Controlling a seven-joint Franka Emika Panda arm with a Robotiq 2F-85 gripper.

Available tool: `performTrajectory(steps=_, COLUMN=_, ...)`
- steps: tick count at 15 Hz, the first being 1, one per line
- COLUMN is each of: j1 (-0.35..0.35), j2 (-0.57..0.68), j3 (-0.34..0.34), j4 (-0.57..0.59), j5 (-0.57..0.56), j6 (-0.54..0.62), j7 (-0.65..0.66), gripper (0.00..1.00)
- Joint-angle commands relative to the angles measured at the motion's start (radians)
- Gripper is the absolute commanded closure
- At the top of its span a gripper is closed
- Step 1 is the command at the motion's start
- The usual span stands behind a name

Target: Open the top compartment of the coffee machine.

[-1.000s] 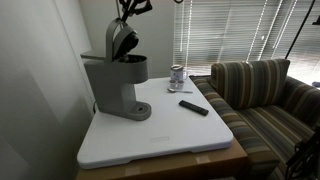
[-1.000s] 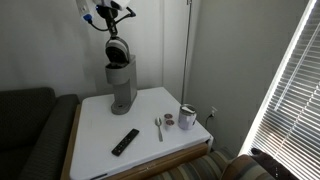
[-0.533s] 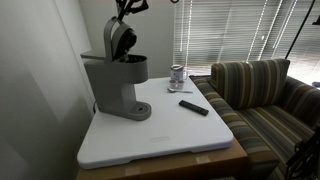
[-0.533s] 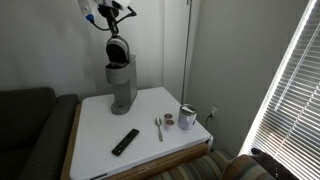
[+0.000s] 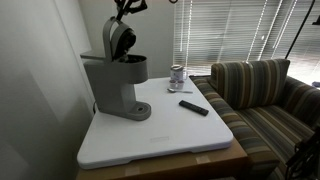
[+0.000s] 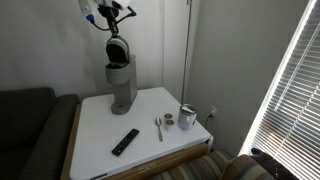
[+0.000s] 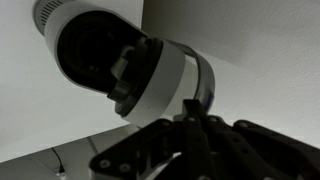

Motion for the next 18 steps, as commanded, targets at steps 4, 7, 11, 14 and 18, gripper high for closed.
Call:
performTrajectory(steps=4, j1=-0.005, j2=-0.042, j3=0.011, j4=-0.088, j5=0.0, j6=0.005, j7=0.0, gripper=0.8)
performTrajectory(steps=7, j1=-0.009, j2=-0.094, j3=0.017, j4=-0.18, j5=0.016, j6=0.035, j7=-0.011, gripper=0.92)
performTrajectory(steps=11, j1=-0.014, j2=-0.175, j3=0.031, j4=-0.328, j5=0.059, j6=0.101, j7=-0.024, gripper=1.0)
performTrajectory(steps=14, j1=-0.015, j2=-0.217, j3=0.045, j4=-0.435, j5=0.095, j6=0.149, j7=-0.033, gripper=1.0)
performTrajectory(steps=18, j1=-0.012, j2=-0.28, j3=0.063, j4=-0.562, j5=0.137, j6=0.209, j7=-0.044, gripper=1.0)
